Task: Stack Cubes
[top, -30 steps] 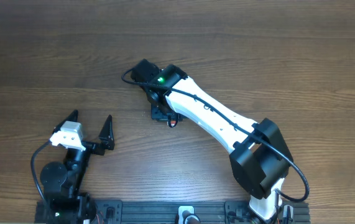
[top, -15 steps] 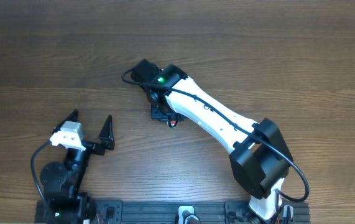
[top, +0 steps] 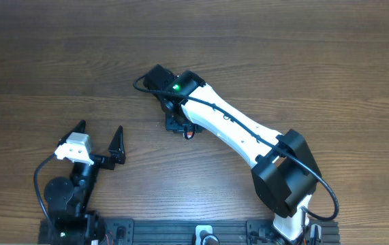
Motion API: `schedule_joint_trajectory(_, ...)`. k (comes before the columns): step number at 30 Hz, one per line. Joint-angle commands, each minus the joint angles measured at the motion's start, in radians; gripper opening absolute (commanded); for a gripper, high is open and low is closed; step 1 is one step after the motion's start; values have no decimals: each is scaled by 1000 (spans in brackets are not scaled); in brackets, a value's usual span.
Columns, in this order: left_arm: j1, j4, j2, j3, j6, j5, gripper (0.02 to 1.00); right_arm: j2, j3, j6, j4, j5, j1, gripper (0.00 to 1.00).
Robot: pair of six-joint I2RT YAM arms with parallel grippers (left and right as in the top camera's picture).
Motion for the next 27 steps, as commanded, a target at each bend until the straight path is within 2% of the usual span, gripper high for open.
schedule_joint_trajectory(1, -4, -3, -8, -4, 14, -4, 1000, 18, 18, 7, 3, 5, -6, 297)
schedule_joint_trajectory(4, -4, -3, -8, -5, 14, -4, 1000, 18, 18, 7, 3, 5, -6, 314)
schedule_joint_trajectory(9, -4, -3, -8, -5, 15, -4, 998, 18, 18, 7, 3, 5, -6, 441)
schedule_joint_trajectory(11, -4, -3, -8, -5, 14, -4, 998, 18, 17, 7, 5, 5, -6, 584)
schedule_joint_trajectory(15, -4, -3, -8, -5, 14, -4, 1000, 16, 22, 7, 10, 12, -6, 790)
schedule_joint_trajectory(19, -4, -3, -8, -4, 15, -4, 998, -4, 77, -3, -17, 60, -8, 910)
schedule_joint_trajectory(27, -4, -3, -8, -5, 15, -4, 998, -76, 241, -73, -188, 125, -81, 934)
